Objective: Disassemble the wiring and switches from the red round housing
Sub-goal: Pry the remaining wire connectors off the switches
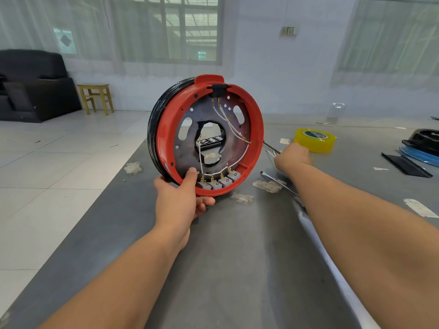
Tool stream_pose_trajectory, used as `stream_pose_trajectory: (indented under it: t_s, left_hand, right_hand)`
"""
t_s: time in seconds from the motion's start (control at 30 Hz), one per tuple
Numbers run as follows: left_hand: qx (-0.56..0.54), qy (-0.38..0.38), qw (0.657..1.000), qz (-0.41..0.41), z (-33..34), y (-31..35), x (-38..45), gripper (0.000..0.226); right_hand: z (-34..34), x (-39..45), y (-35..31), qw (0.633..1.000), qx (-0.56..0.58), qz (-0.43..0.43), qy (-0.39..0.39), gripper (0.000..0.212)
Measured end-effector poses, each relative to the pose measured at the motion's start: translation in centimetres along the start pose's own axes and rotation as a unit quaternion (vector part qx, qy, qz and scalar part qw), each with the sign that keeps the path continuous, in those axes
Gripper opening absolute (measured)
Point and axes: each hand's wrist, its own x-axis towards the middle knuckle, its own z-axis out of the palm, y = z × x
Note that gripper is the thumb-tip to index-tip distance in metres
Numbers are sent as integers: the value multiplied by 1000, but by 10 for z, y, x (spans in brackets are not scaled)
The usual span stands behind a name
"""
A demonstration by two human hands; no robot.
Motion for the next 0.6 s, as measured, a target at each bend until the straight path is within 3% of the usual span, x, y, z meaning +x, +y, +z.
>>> stream_pose_trajectory:
  t_s: [0.2,0.37,0.6]
  left_hand:
    - [5,5,1000,0,0,0,0,37]
    - [9,1,1000,2,-1,-1,0,33]
    - [17,4,1000,-2,-1,-1,1,38]
  right_hand:
    - [-9,6,21,994,-57,-80,-54,13]
    - [-14,4,38,962,-132,-200,-127,42]
    - [-8,5,39,914,-249,-263,-184,51]
